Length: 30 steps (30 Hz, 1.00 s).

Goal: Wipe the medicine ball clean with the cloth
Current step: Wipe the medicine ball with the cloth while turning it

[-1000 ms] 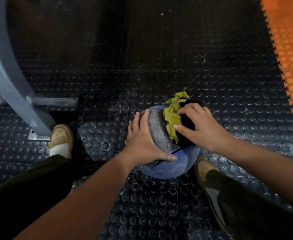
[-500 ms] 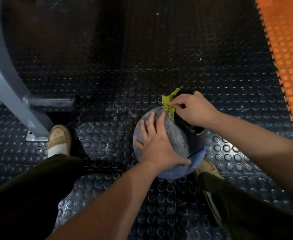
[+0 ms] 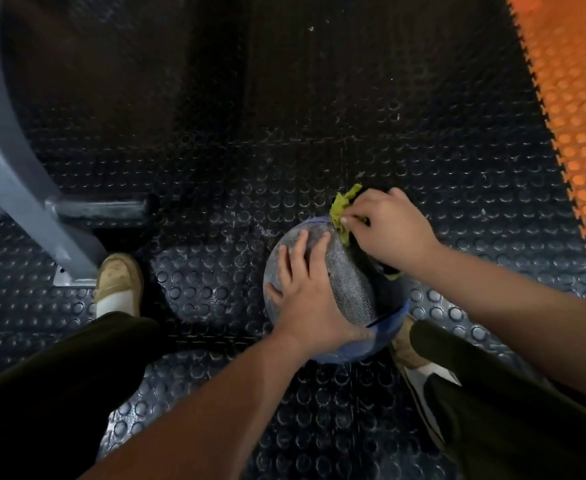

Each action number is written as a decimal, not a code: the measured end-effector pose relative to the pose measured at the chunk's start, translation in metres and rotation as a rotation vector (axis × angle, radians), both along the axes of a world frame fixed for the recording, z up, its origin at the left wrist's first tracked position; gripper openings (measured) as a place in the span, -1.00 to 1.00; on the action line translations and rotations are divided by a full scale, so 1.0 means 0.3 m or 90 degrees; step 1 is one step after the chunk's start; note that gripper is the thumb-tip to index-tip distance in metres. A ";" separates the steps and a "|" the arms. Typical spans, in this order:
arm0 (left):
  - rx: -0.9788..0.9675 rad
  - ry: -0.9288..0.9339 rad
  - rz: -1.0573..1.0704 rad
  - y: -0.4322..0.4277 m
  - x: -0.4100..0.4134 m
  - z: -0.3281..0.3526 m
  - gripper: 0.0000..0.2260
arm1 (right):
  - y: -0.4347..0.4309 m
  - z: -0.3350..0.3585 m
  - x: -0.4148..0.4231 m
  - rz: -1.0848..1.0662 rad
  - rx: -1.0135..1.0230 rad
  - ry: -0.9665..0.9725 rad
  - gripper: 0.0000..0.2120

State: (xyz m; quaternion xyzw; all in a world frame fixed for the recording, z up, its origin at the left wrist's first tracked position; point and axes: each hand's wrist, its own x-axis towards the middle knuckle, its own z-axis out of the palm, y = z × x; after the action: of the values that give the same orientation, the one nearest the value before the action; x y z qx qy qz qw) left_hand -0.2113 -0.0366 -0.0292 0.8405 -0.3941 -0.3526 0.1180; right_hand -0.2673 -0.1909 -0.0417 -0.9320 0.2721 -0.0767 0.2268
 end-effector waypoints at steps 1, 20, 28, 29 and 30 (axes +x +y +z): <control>-0.002 0.003 0.005 0.001 -0.002 0.000 0.22 | -0.017 -0.004 0.027 0.006 -0.002 0.031 -0.77; -0.023 0.024 0.007 -0.016 0.038 0.002 0.22 | -0.064 0.011 0.101 -0.011 0.041 0.094 -0.75; -0.040 0.044 -0.018 -0.002 0.074 -0.012 0.28 | 0.088 0.070 -0.101 0.093 -0.006 -0.054 -0.89; -0.039 0.045 -0.022 -0.001 0.072 -0.012 0.28 | 0.090 0.064 -0.111 0.096 -0.003 -0.050 -0.89; -0.040 0.042 -0.025 0.001 0.068 -0.009 0.27 | 0.082 0.060 -0.108 0.094 0.009 -0.042 -0.89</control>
State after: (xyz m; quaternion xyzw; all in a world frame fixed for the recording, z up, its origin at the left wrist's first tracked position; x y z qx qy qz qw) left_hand -0.1908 -0.0363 -0.0319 0.8164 -0.4171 -0.3700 0.1502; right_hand -0.2996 -0.1663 -0.0238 -0.9449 0.1959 -0.0887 0.2469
